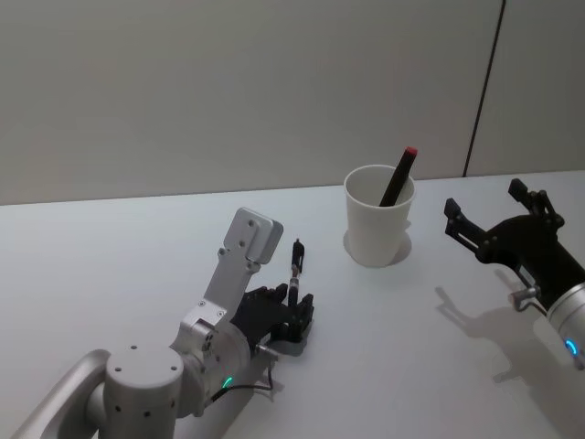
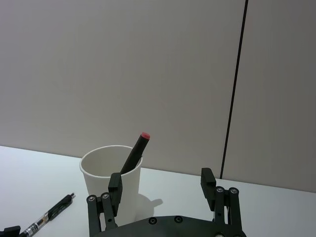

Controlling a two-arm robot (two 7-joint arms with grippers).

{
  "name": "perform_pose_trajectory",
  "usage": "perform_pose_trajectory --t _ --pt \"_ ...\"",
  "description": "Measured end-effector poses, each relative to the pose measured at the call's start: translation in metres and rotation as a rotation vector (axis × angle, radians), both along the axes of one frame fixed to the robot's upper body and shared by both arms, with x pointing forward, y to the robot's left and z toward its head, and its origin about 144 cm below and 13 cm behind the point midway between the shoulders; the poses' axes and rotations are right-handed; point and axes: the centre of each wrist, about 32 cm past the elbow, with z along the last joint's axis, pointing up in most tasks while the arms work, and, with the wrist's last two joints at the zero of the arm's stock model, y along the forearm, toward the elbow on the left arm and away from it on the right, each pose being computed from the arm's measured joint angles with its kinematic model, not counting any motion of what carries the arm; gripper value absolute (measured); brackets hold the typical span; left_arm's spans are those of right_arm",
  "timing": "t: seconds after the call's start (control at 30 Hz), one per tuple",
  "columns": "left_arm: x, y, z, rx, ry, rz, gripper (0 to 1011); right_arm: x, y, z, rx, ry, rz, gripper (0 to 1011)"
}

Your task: Place the pen into the pen holder.

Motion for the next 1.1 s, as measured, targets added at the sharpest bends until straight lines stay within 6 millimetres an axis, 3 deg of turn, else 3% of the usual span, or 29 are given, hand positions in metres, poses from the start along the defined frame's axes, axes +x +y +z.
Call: perform_pose_trajectory --t 1.1 --pt "0.0 0.0 0.0003 -0.002 0.0 -0.001 177 0.0 0.0 0.0 0.0 0.0 0.0 1001"
